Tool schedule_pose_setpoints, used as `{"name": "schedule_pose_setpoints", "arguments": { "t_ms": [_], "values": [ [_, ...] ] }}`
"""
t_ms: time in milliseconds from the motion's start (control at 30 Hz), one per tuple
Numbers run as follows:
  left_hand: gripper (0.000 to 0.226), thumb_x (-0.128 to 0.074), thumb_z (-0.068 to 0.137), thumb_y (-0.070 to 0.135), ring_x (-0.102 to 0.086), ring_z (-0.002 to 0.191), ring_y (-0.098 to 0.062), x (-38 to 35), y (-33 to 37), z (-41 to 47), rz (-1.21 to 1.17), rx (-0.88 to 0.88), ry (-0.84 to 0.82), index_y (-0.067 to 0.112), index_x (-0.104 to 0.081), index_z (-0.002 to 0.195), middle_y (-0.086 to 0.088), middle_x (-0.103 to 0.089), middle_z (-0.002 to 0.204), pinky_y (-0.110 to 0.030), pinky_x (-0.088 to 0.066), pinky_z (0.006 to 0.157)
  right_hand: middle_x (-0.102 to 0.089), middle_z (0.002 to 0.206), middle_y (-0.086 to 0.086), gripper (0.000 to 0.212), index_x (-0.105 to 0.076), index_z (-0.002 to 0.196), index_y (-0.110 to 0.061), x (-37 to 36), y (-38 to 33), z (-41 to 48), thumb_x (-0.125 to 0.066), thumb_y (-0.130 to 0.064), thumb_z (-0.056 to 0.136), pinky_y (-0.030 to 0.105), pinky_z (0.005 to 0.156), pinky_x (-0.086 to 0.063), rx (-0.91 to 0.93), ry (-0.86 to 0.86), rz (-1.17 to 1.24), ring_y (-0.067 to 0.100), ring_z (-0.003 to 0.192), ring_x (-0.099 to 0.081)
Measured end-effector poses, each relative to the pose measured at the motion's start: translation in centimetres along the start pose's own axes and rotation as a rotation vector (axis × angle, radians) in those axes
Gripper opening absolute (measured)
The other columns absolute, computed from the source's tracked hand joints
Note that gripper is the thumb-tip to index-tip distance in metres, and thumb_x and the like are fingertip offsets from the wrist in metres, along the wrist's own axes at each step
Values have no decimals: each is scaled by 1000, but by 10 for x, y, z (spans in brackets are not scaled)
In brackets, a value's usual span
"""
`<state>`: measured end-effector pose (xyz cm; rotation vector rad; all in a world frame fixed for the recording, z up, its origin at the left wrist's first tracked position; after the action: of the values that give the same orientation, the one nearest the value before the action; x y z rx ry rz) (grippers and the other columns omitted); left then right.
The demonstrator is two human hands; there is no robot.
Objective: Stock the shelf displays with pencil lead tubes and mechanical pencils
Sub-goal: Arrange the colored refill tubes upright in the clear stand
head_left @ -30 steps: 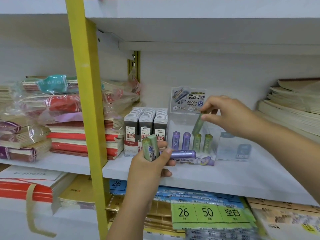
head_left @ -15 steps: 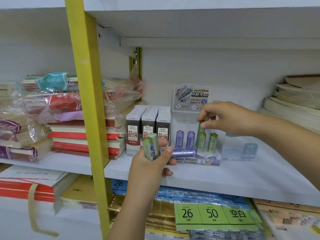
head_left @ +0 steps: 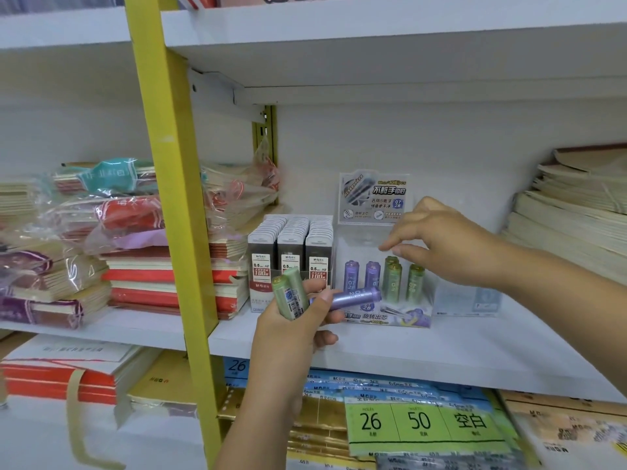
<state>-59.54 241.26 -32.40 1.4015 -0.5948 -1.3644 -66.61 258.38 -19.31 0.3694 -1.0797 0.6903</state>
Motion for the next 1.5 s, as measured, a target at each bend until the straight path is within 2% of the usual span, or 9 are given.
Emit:
{"name": "schedule_pose_setpoints", "arguments": {
  "t_ms": [100,200,300,600,867,1033,1133,1267,1500],
  "values": [
    [13,-72,86,17,-73,70,-12,-3,0,-2,-69,5,-10,16,-72,99,-7,-77,84,-19,-53,51,-64,85,-22,18,-65,100,-49,12,-24,-27,-56,-37,90,8,75,-39,-3,134,266,-5,86,-50],
    [18,-72,82,21,-72,70,-12,-8,-1,-4,-95,4,-31,16,-71,99,-7,-77,83,-20,-53,52,-68,86,-15,19,-65,101,-51,-19,-40,-49,-63,-40,85,25,71,-54,-59,-26,535,7,77,-62],
    [31,-74,72,30,-73,73,-12,-13,0,-6,-90,-4,-63,16,-71,100,-7,-77,88,-20,-53,53,-68,83,-1,24,-70,97,-41,-27,-36,-57,-71,-21,85,40,77,-55,-130,42,656,22,80,-64],
    [7,-70,91,22,-68,65,-10,-16,-2,-6,121,-29,-133,28,-74,92,0,-76,83,-20,-50,52,-75,95,7,27,-74,100,-18,-33,-21,-54,-72,-4,77,18,68,-55,-279,169,1285,19,86,-72],
    [14,-60,97,36,-45,44,-10,-6,-2,-2,248,-5,-131,26,-67,102,4,-60,58,-19,-40,44,-67,90,-15,28,-64,99,-39,32,-18,-20,-64,-13,89,15,79,-49,-97,462,673,1,84,-62],
    [10,-61,89,51,-57,57,-16,-8,-2,-3,322,-16,-190,43,-60,95,2,-76,86,-31,-49,56,-64,93,-14,22,-59,99,-32,7,-15,15,-64,-13,89,7,74,-45,-130,270,468,0,85,-60],
    [25,-64,85,52,-62,60,-15,-5,0,-1,337,-34,-154,34,-63,102,4,-76,87,-27,-52,56,-66,95,-6,17,-63,97,-26,-19,-12,24,-67,-13,88,15,78,-48,-166,99,518,8,91,-63],
    [13,-63,92,41,-67,66,-10,-2,3,0,292,-33,-124,31,-66,100,7,-76,90,-22,-51,52,-67,96,-4,14,-65,98,-24,-25,-12,28,-69,-15,87,21,79,-49,-164,35,471,8,91,-63],
    [11,-61,95,40,-71,70,-9,-4,4,-1,287,-36,-133,32,-64,101,12,-76,95,-22,-51,49,-65,90,-21,18,-65,91,-36,-39,-20,29,-65,-17,91,3,67,-43,-90,-76,365,-15,79,-58]
  ]
}}
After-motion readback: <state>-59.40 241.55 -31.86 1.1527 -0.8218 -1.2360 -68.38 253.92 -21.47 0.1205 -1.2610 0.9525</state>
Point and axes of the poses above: each hand's wrist, its own z-axis towards the middle knuckle, its own x-axis out of the back of the hand, y = z × x, the point moved 10 cm from there along z, towards the middle knuckle
